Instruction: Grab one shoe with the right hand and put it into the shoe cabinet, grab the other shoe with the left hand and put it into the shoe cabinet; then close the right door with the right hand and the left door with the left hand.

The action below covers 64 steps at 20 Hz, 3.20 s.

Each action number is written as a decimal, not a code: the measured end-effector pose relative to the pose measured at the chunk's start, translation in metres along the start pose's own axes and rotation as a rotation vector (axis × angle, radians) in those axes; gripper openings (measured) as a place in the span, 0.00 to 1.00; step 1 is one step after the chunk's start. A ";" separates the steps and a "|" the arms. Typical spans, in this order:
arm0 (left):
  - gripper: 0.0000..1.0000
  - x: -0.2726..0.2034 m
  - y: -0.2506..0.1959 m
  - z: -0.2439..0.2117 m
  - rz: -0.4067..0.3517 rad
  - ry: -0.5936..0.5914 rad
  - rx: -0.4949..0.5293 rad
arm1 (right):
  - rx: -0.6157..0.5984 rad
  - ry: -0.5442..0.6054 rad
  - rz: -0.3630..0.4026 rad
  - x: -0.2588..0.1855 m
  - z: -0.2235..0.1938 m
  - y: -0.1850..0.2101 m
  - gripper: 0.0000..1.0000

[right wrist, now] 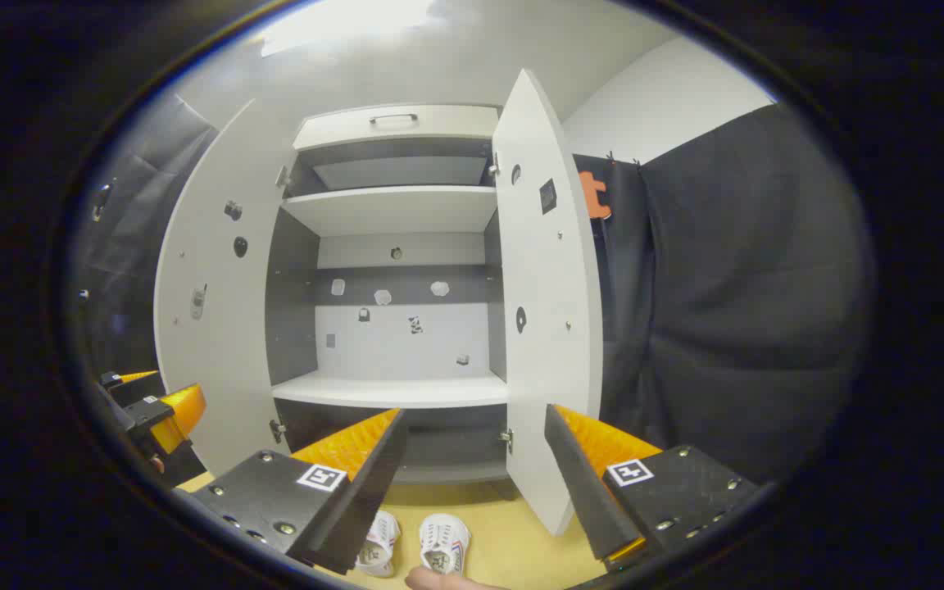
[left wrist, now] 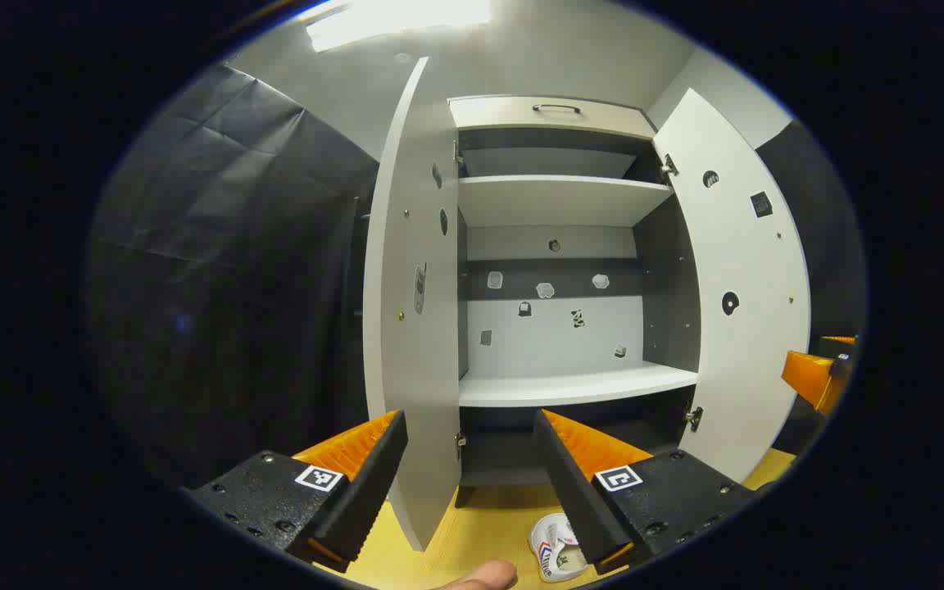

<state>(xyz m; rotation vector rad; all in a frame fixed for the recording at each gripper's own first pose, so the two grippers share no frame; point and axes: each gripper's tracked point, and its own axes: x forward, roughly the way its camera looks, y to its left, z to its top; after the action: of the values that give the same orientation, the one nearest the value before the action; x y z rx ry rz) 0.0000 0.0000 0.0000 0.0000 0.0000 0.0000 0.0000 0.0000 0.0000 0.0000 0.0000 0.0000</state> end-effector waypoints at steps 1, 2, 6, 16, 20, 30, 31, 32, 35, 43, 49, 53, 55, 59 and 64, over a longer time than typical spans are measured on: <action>0.96 0.000 0.000 -0.001 -0.001 0.000 -0.007 | 0.001 -0.002 -0.002 0.000 0.001 0.001 1.00; 0.96 -0.001 -0.001 -0.002 -0.005 0.000 -0.014 | 0.001 -0.003 -0.007 0.000 0.002 0.000 1.00; 0.96 -0.001 -0.004 -0.005 -0.021 0.005 -0.042 | -0.005 0.008 -0.008 0.003 0.001 0.003 1.00; 0.96 -0.005 -0.010 0.002 -0.045 -0.015 -0.051 | -0.015 0.033 0.000 0.007 -0.016 -0.001 0.96; 0.96 -0.006 -0.008 0.006 -0.040 -0.027 -0.051 | -0.026 0.066 0.022 0.008 -0.037 0.005 1.00; 0.93 -0.012 0.008 0.028 -0.014 -0.074 -0.076 | -0.094 0.297 0.109 0.011 -0.180 0.044 1.00; 0.93 -0.014 0.012 0.030 -0.009 -0.077 -0.076 | -0.122 0.325 0.122 0.007 -0.200 0.049 1.00; 0.96 -0.014 0.014 0.031 -0.005 -0.079 -0.076 | -0.144 0.352 0.129 0.005 -0.218 0.054 1.00; 0.96 -0.016 0.019 0.035 0.007 -0.088 -0.079 | -0.134 0.437 0.158 -0.002 -0.270 0.072 0.97; 0.96 -0.009 0.032 0.016 0.020 -0.050 -0.103 | -0.136 0.587 0.144 0.001 -0.348 0.087 0.74; 0.96 0.000 0.027 0.002 -0.003 -0.019 -0.129 | -0.137 0.613 0.088 0.011 -0.364 0.076 0.63; 0.96 0.005 0.026 -0.006 -0.020 -0.001 -0.141 | -0.055 0.673 0.085 0.018 -0.382 0.078 0.50; 0.96 0.006 0.027 -0.009 -0.026 0.002 -0.146 | -0.016 0.673 0.056 0.027 -0.382 0.075 0.51; 0.96 0.012 0.031 -0.016 -0.021 0.011 -0.155 | 0.078 0.704 0.025 0.044 -0.399 0.075 0.15; 0.96 0.012 0.029 -0.022 -0.035 0.024 -0.170 | 0.039 0.653 0.016 0.071 -0.407 0.080 0.01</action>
<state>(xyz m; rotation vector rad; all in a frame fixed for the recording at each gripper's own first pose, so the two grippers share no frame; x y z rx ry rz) 0.0121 0.0289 -0.0216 -0.1701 0.0238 -0.0348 0.0715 0.0804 -0.4068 0.0389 0.6526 0.0158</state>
